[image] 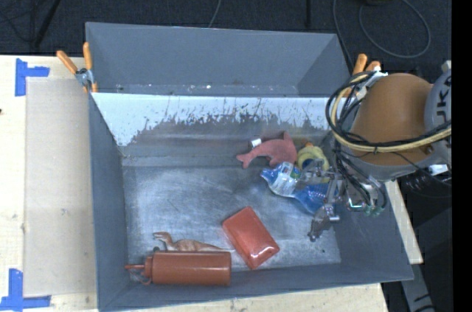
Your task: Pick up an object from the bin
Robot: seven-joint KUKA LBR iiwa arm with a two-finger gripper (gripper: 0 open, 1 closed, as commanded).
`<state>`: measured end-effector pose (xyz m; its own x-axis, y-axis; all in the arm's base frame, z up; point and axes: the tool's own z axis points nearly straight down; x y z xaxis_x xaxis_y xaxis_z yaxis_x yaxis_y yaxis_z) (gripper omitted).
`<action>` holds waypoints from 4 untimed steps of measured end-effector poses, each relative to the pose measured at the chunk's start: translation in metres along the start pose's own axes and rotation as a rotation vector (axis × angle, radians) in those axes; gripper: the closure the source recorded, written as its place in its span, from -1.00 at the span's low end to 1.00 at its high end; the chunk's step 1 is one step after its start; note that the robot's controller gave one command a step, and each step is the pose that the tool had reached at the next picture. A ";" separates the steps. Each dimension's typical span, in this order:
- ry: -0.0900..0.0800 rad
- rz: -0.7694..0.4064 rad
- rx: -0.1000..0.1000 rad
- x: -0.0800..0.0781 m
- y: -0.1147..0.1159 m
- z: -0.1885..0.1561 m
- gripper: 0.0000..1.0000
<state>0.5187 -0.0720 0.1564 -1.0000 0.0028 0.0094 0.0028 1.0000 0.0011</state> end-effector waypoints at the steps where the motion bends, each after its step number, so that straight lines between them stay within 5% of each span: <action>1: -0.007 -0.003 0.001 -0.002 0.000 -0.004 -1.00; 3: -0.061 -0.037 -0.012 -0.035 -0.082 0.083 -1.00; 4: -0.033 -0.022 -0.005 -0.020 -0.088 0.086 -1.00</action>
Offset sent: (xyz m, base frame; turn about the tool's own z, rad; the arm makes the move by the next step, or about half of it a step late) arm 0.0148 -0.0771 -0.0864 -0.0224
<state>0.5375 -0.1601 0.0696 -0.9995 -0.0195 -0.0239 -0.0196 0.9998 0.0060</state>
